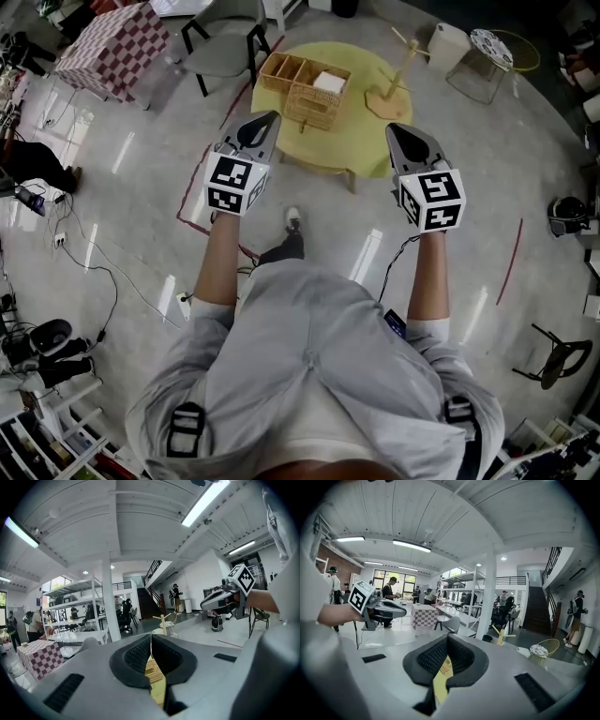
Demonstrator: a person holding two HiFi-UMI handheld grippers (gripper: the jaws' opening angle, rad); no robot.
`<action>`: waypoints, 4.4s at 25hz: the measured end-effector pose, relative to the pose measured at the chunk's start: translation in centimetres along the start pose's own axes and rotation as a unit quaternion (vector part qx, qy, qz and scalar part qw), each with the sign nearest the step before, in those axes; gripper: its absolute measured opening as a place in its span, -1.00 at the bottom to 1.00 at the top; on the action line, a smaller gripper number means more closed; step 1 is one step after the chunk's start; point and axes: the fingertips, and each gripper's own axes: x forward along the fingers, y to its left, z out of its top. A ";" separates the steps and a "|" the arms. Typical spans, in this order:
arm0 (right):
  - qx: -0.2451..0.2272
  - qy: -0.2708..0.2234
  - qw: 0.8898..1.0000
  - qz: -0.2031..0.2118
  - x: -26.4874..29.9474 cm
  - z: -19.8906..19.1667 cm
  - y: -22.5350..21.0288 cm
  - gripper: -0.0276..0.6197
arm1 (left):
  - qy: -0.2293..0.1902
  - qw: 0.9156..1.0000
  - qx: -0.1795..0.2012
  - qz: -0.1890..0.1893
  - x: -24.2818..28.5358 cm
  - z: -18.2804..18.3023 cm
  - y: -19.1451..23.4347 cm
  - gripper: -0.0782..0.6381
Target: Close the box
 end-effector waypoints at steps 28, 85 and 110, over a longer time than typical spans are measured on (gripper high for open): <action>0.005 0.084 0.996 0.002 21.7 -1.1 -6.5 -0.85 | 0.097 0.990 -0.070 -0.075 20.7 -10.3 13.8 -0.69; 0.066 0.155 0.984 0.053 22.4 -12.1 -13.3 -0.84 | 0.291 0.943 -0.153 -0.054 24.6 -24.3 3.9 -0.68; 0.085 0.124 0.989 0.011 24.6 -8.5 -16.5 -0.84 | 0.160 0.974 -0.134 -0.086 35.4 -11.3 10.2 -0.67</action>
